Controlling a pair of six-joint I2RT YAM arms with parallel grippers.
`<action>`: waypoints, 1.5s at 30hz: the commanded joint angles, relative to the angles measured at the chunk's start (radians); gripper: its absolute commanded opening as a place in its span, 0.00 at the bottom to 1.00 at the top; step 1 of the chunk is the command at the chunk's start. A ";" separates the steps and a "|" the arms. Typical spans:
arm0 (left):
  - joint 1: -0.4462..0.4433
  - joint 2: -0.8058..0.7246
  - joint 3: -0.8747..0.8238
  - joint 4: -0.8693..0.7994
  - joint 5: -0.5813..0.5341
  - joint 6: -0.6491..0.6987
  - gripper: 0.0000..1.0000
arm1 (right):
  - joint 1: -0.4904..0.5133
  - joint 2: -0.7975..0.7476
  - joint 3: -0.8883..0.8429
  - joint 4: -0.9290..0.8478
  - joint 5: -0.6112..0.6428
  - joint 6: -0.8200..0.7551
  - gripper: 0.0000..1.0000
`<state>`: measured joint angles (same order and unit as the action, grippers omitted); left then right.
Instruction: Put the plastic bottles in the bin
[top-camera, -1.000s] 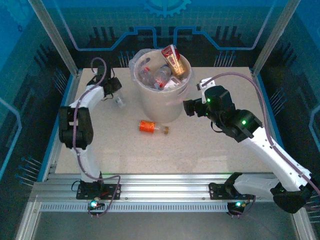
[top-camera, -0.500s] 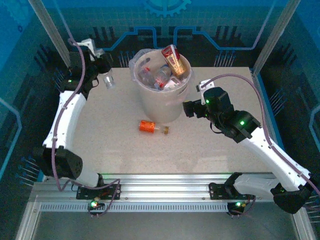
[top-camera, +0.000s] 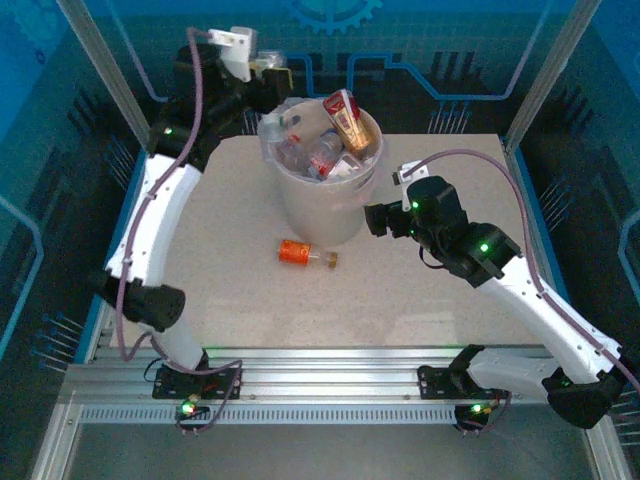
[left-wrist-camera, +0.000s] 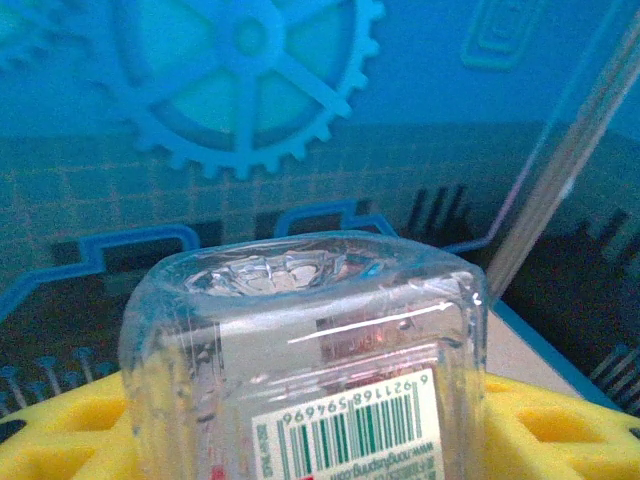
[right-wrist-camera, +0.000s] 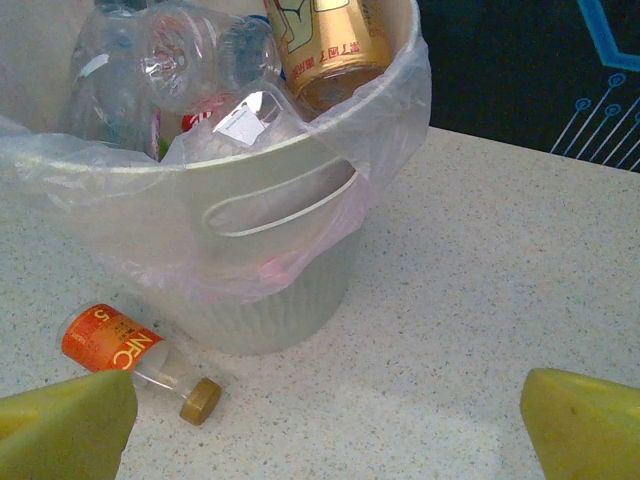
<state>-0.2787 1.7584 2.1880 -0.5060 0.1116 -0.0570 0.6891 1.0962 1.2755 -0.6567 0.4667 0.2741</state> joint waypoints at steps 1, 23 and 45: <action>-0.030 0.068 0.069 -0.079 0.069 0.067 0.31 | 0.014 -0.037 -0.022 0.016 -0.004 0.028 1.00; -0.051 0.237 0.089 -0.157 -0.044 0.243 0.39 | 0.014 -0.023 -0.024 0.012 -0.010 0.030 1.00; -0.060 0.256 0.127 -0.182 -0.039 0.243 0.94 | 0.015 -0.004 -0.001 0.003 -0.012 0.019 1.00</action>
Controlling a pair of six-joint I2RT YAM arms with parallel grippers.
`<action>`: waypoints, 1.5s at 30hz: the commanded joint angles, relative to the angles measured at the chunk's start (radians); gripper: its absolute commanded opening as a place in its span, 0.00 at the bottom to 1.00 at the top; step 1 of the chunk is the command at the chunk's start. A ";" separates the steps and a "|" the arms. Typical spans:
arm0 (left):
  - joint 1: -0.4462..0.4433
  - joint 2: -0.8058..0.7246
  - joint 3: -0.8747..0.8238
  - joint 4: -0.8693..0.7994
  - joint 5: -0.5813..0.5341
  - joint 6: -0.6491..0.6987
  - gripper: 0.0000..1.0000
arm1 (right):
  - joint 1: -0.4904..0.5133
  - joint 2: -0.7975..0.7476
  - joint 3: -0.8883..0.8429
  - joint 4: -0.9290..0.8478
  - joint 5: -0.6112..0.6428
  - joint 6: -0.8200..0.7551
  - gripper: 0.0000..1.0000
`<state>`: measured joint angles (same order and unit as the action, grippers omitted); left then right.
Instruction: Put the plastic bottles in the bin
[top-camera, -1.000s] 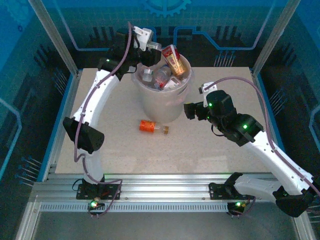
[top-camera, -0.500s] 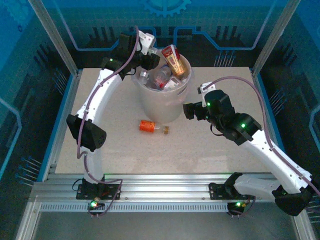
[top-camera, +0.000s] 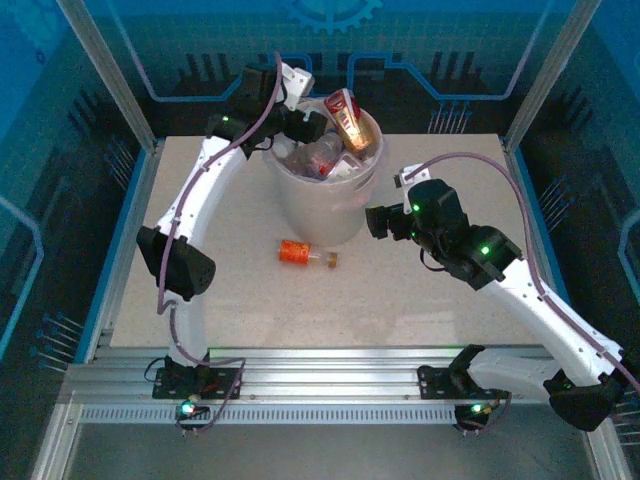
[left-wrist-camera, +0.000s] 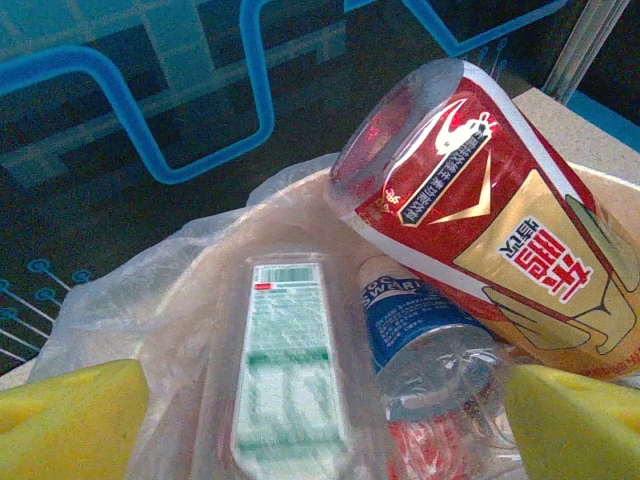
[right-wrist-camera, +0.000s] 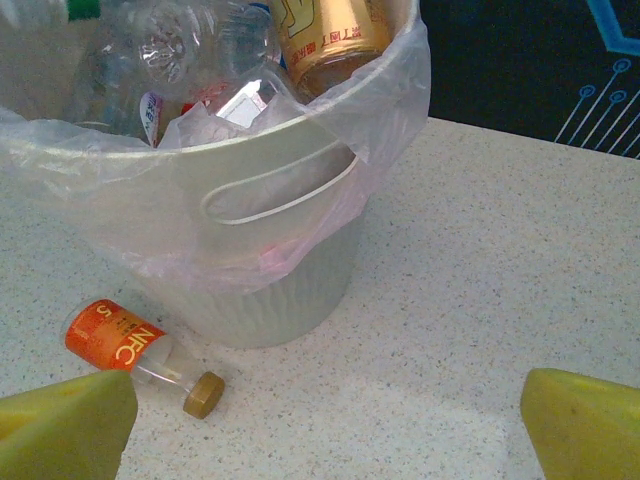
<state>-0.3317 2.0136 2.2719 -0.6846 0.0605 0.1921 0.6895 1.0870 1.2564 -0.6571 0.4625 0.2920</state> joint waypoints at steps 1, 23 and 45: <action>-0.007 -0.001 0.044 -0.002 0.012 -0.011 0.95 | 0.013 0.005 0.018 0.004 -0.008 0.000 1.00; -0.009 -0.375 -0.264 0.195 -0.080 -0.211 0.99 | 0.190 0.112 0.059 -0.094 0.010 -0.131 1.00; -0.004 -1.303 -1.342 0.459 -0.868 -0.601 0.99 | 0.426 0.729 0.300 -0.197 0.083 -0.312 0.94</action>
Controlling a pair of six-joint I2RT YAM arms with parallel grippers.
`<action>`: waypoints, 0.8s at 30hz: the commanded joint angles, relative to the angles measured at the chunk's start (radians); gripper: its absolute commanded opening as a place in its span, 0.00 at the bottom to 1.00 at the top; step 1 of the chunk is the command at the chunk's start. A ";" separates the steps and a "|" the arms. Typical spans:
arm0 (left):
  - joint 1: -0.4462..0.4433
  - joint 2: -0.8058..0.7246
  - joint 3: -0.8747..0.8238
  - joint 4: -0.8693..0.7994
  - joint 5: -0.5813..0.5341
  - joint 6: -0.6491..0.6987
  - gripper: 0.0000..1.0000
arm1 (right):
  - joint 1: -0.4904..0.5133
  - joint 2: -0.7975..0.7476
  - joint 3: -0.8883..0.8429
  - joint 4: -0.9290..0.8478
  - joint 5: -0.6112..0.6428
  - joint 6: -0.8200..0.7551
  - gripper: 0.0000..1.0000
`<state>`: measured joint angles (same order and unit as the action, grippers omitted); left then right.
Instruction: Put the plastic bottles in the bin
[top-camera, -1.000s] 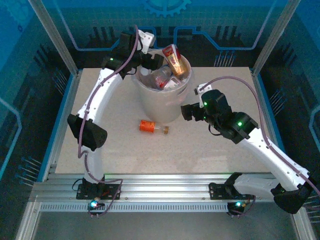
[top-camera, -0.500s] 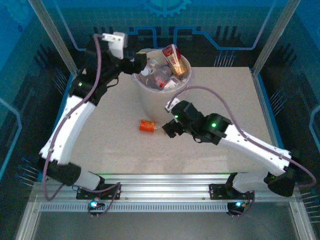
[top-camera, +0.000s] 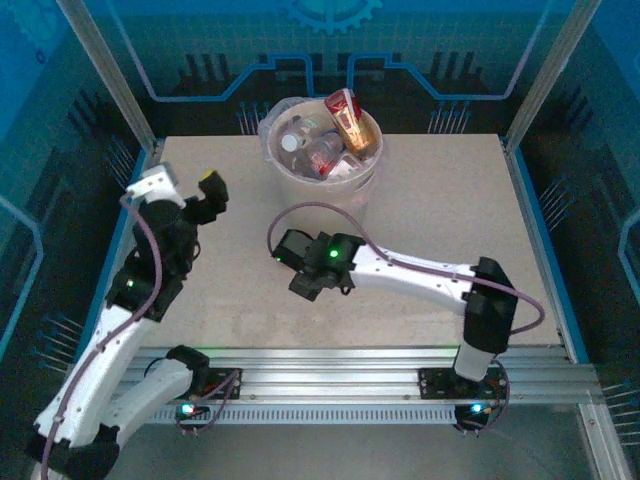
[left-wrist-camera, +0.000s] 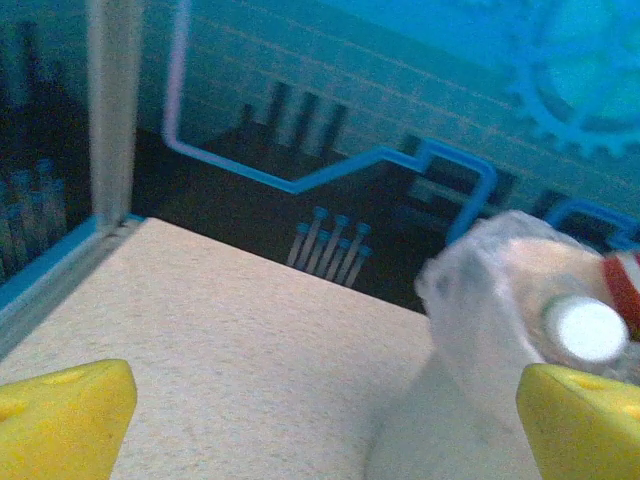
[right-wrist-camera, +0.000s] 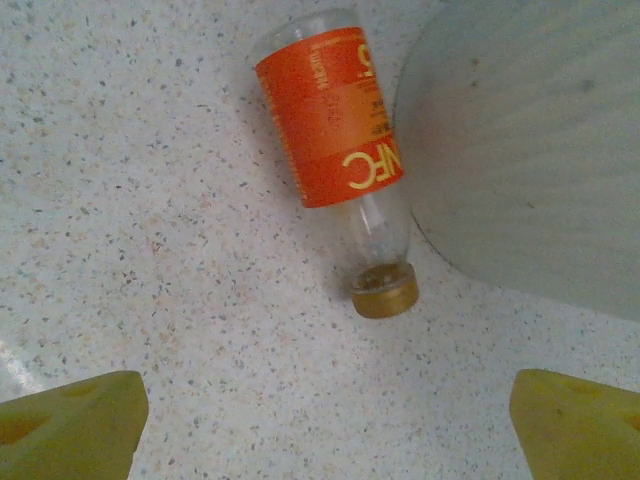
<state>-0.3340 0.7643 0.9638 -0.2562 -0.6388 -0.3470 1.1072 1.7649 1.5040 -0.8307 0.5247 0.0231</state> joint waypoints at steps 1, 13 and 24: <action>0.000 -0.074 -0.045 0.030 -0.182 -0.063 0.99 | 0.008 0.085 0.074 -0.024 0.021 -0.055 0.94; 0.000 -0.106 -0.070 0.034 -0.214 -0.044 0.99 | -0.051 0.399 0.317 -0.027 0.015 -0.133 0.97; 0.002 -0.099 -0.073 0.042 -0.219 -0.035 0.99 | -0.115 0.506 0.406 -0.027 -0.064 -0.169 1.00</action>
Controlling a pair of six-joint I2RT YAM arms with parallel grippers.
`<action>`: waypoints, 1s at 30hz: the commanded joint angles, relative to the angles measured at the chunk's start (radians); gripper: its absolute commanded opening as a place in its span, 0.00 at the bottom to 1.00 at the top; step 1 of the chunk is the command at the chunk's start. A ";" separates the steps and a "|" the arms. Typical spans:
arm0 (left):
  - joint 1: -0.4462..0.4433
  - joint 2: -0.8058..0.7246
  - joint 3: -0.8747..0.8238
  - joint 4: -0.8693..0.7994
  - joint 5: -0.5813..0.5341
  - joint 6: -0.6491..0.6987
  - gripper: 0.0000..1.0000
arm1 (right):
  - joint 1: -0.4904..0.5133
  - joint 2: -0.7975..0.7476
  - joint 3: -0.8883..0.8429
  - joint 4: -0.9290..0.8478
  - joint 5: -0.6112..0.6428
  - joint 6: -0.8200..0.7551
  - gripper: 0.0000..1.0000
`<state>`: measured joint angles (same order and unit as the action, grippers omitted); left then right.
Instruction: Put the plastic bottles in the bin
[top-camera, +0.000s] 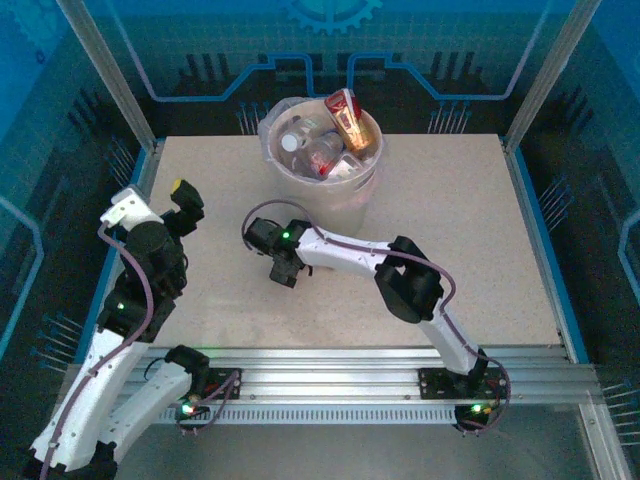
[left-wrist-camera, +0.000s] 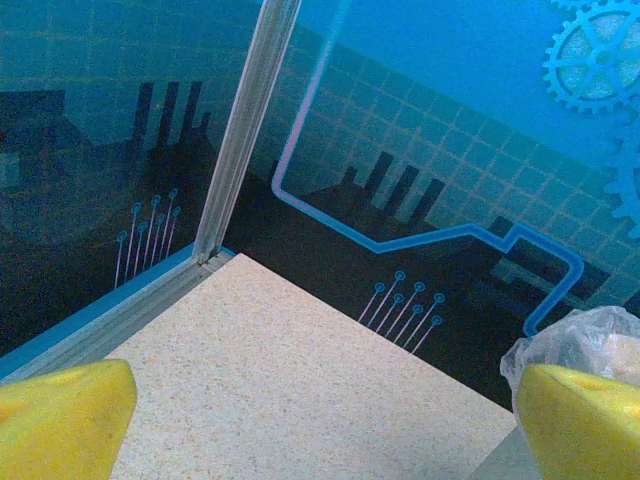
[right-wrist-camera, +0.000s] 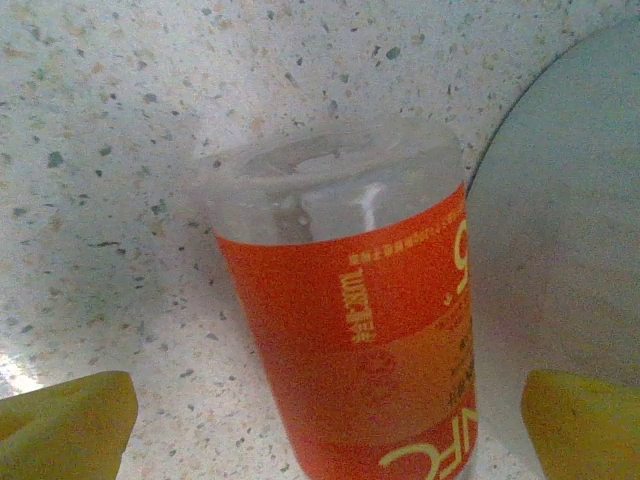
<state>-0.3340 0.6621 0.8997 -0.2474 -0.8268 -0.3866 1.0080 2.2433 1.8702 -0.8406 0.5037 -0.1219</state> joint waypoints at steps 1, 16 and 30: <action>0.003 0.006 -0.010 0.033 -0.031 0.003 0.99 | -0.021 0.033 0.045 -0.016 -0.051 -0.028 1.00; 0.005 0.030 -0.003 0.043 -0.027 0.000 0.99 | -0.042 0.107 0.051 -0.041 -0.199 -0.053 0.82; 0.010 0.056 0.005 0.037 -0.017 0.004 0.99 | 0.005 -0.013 0.008 -0.038 -0.251 -0.012 0.39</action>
<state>-0.3317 0.7174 0.8997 -0.2333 -0.8268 -0.3870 0.9878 2.3039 1.8847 -0.8478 0.2863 -0.1459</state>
